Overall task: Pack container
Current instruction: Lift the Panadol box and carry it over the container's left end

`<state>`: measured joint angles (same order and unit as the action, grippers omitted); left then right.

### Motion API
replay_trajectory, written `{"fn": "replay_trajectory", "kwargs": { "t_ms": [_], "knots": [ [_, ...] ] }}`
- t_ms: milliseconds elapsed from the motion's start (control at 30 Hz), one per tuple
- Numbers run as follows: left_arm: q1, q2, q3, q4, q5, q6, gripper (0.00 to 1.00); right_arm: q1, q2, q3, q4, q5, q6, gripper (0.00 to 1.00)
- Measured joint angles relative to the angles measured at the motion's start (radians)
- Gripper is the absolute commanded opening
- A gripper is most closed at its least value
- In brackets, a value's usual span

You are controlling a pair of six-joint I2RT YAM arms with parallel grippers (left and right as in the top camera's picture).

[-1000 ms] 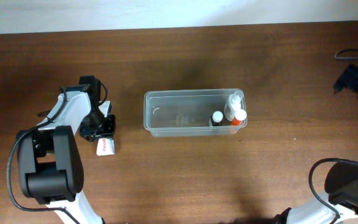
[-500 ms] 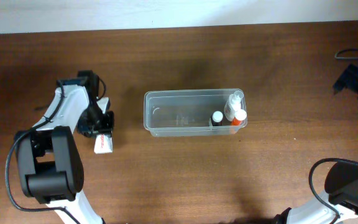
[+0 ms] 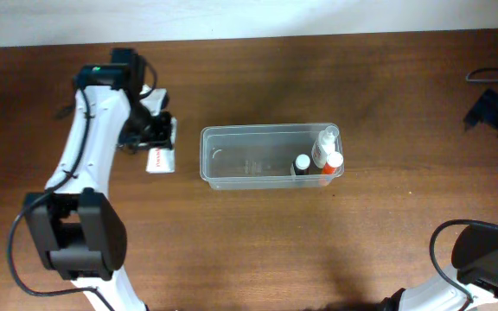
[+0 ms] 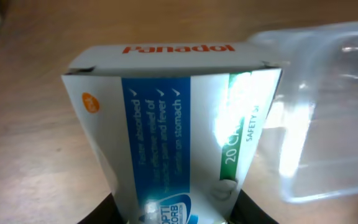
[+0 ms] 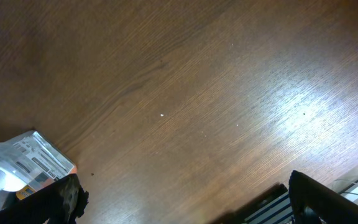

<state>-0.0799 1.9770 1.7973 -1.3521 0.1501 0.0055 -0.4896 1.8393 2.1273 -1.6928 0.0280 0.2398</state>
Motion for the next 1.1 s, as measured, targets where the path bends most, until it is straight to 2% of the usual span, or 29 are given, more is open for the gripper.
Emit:
{"fn": "replay_trajectory", "kwargs": {
  "t_ms": [267,600,767,1100],
  "knots": [
    [-0.182,0.000,0.068,-0.013,0.012,0.000,0.35,0.000,0.000,0.000,0.000,0.000,0.000,0.98],
    [-0.312,0.000,0.075,0.044,0.019,-0.015,0.35,0.000,0.000,0.000,0.000,0.000,0.001,0.98],
    [-0.351,0.000,0.077,0.108,0.019,-0.072,0.35,0.000,0.000,0.000,0.000,0.000,0.000,0.98],
    [-0.381,0.000,0.077,0.103,-0.033,-0.258,0.35,0.000,0.000,0.000,0.000,0.000,0.000,0.98]
  ]
}}
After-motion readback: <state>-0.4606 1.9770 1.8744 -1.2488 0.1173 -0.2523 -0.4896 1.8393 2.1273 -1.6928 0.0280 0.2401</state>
